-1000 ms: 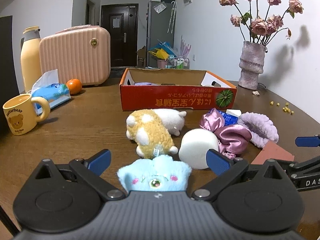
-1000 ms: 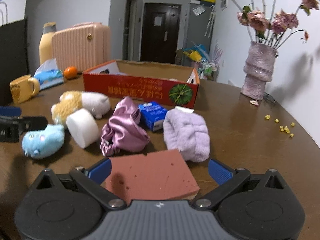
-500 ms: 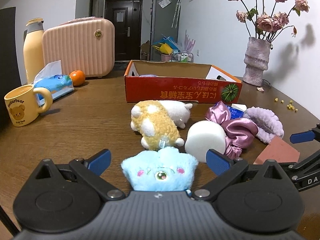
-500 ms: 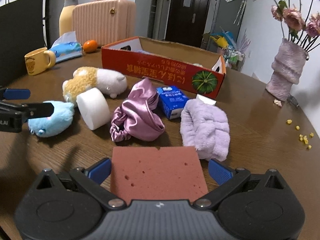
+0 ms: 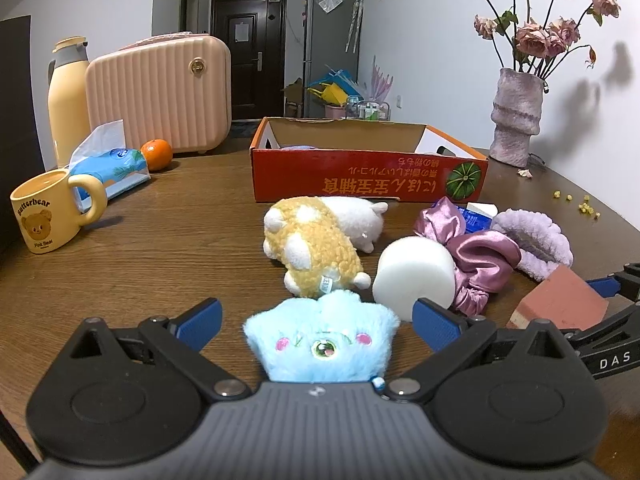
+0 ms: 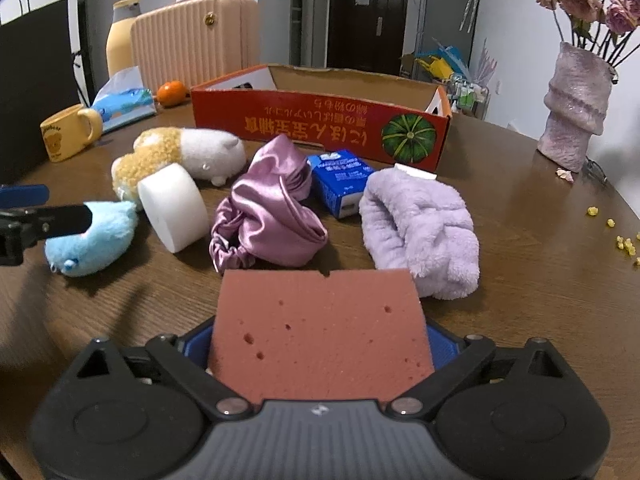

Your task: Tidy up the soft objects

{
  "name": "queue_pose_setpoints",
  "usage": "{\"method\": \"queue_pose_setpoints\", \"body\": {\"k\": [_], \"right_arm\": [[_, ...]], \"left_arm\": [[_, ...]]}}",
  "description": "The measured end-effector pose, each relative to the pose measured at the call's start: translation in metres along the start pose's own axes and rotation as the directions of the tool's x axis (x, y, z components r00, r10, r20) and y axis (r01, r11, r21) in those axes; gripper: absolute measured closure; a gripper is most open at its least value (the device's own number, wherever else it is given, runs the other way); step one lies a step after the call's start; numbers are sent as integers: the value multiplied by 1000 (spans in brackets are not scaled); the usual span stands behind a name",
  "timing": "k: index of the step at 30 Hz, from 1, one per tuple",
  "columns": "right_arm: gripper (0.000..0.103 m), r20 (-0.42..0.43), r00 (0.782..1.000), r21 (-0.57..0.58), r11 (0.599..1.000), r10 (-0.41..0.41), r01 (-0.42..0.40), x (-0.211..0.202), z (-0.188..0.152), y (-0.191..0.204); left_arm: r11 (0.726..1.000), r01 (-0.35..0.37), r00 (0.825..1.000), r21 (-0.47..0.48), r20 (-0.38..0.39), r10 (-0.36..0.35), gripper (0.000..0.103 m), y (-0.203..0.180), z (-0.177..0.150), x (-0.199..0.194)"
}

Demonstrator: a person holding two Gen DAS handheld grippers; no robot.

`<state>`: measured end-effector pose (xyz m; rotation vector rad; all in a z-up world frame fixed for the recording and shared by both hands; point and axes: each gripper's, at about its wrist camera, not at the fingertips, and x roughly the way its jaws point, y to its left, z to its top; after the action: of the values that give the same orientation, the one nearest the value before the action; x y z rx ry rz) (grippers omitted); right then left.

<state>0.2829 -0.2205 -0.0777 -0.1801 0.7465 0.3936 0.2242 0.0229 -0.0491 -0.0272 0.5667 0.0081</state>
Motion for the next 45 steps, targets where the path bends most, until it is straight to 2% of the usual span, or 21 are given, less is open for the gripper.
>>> {"method": "queue_pose_setpoints", "body": {"k": [8,18,24,35,37,39,45], "right_arm": [[5,113,994,63,998,-9,1,-19,3,1],[5,279,960,144,989,-26,-15,-27,7,3],[4,308,951,171,985,-30,-24,-27,4,-3],[4,292,956,152,988,-40,-5,-22,0,4],[4,289,957,152,988,-43,-2,-22,0,5],[4,288,957,152,988,-43,-1,-22,0,5],[4,288,957,145,989,-46,4,-21,0,6]], "left_arm": [[1000,-2,1000,12,-14,2,0,-2,0,3],[999,-7,998,32,-57,8,0,-5,0,13],[999,-8,996,35,-92,11,0,-6,1,23],[999,-17,991,29,-130,21,0,-5,-1,34],[1000,-16,991,20,-136,18,3,-4,-1,36],[1000,-6,989,11,-146,8,10,-3,-1,38],[1000,19,988,-6,-154,-20,17,1,-2,39]]}}
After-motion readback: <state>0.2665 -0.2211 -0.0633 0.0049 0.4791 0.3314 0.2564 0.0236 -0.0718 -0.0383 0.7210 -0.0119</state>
